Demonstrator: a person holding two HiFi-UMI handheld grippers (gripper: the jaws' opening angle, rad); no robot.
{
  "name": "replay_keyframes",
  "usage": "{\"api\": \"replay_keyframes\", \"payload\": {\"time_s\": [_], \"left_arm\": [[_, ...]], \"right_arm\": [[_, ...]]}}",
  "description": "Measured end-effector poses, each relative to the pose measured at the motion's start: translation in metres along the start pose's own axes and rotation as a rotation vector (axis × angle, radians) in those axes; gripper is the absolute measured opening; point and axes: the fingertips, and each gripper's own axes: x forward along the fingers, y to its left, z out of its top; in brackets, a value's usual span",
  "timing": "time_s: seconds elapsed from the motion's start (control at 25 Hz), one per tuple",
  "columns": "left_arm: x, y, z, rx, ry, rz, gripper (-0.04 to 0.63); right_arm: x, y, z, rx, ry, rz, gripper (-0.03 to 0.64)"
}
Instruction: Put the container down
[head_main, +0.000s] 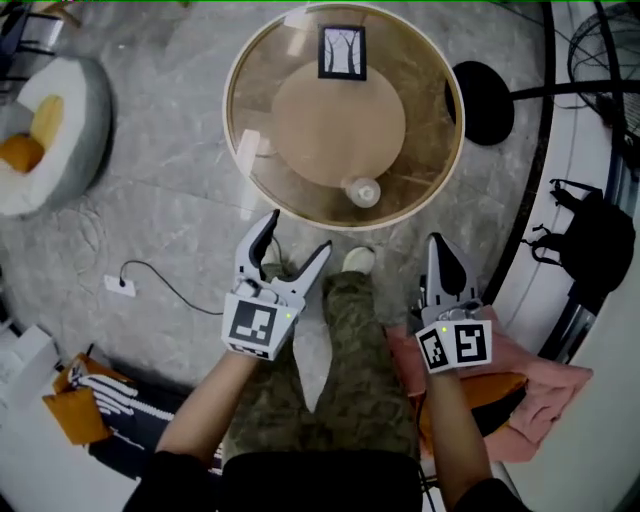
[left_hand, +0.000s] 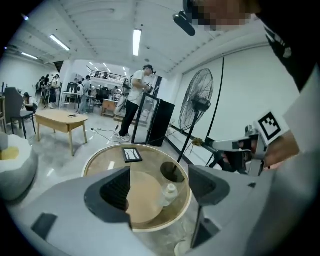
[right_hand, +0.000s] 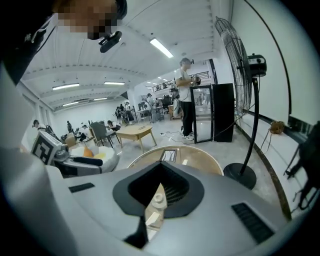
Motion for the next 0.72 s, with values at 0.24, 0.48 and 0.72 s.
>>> {"api": "replay_keyframes", "payload": {"time_s": [0.24,0.48,0.72], "left_arm": [[-0.093,0.002,0.095,-0.056,-0.125,0.032,0.242],[-0.180,-0.003,0.206,0.037,-0.124,0.154,0.044],[-0.227,-0.013,0.301,0.146,-0.260,0.136,0.034]], "right_arm": [[-0.036,0.043,0.095,-0.044,-0.083,-0.030,0.021],[-0.112,0.078,0.179,-0.063,-0.163,-0.084,0.021],[-0.163,0.115,0.266,-0.129,-0.267,-0.070,0.021]]}}
